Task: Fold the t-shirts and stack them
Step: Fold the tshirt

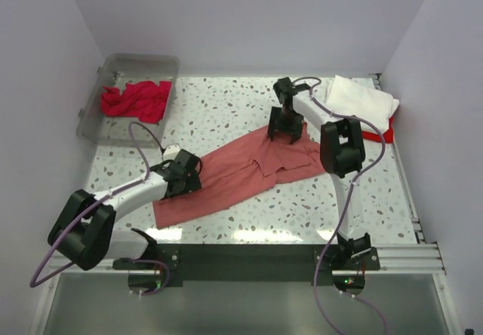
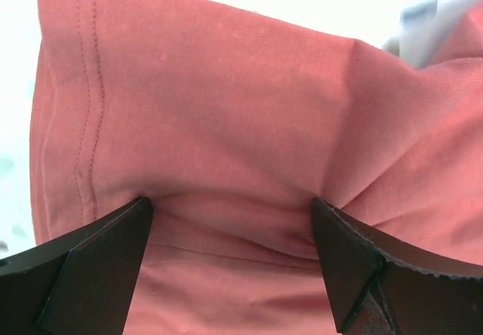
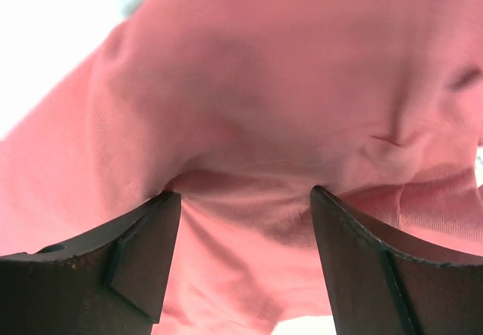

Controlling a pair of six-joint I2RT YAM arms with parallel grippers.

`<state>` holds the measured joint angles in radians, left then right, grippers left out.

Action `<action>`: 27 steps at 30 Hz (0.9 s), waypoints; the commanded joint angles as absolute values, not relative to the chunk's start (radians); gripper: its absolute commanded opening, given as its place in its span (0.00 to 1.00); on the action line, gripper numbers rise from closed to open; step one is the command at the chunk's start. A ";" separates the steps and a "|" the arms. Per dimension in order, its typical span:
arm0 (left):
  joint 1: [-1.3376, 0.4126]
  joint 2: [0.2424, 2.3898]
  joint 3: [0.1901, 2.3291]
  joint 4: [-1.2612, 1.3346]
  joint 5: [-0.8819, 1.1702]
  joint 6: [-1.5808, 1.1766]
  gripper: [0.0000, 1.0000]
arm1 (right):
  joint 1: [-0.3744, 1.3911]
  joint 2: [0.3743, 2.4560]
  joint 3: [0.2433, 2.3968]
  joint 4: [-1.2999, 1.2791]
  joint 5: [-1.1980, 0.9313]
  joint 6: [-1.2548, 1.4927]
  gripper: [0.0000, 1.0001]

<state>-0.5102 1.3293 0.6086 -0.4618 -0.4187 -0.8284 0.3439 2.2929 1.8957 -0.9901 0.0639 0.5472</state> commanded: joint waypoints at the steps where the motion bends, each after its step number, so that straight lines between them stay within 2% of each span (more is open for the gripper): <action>1: -0.581 1.243 0.563 -0.669 -0.364 -0.926 0.92 | 0.333 2.423 2.104 -0.953 0.061 0.541 0.73; 6: -0.595 1.117 0.664 -0.742 -0.359 -0.934 0.93 | 0.333 2.379 2.157 -0.911 0.011 0.546 0.80; 9: -0.595 1.129 0.716 -0.750 -0.383 -0.893 0.93 | 0.334 2.245 2.050 -0.865 0.015 0.537 0.83; 17: -0.597 1.307 0.785 -0.563 -0.330 -0.758 0.93 | 0.334 1.918 1.629 -0.831 0.037 0.517 0.83; 23: -0.597 1.348 0.756 -0.494 -0.267 -0.745 0.93 | 0.333 1.885 1.438 -0.813 0.052 0.531 0.84; 27: -0.597 1.344 0.706 -0.482 -0.229 -0.775 0.93 | 0.333 1.928 1.419 -0.793 0.054 0.540 0.84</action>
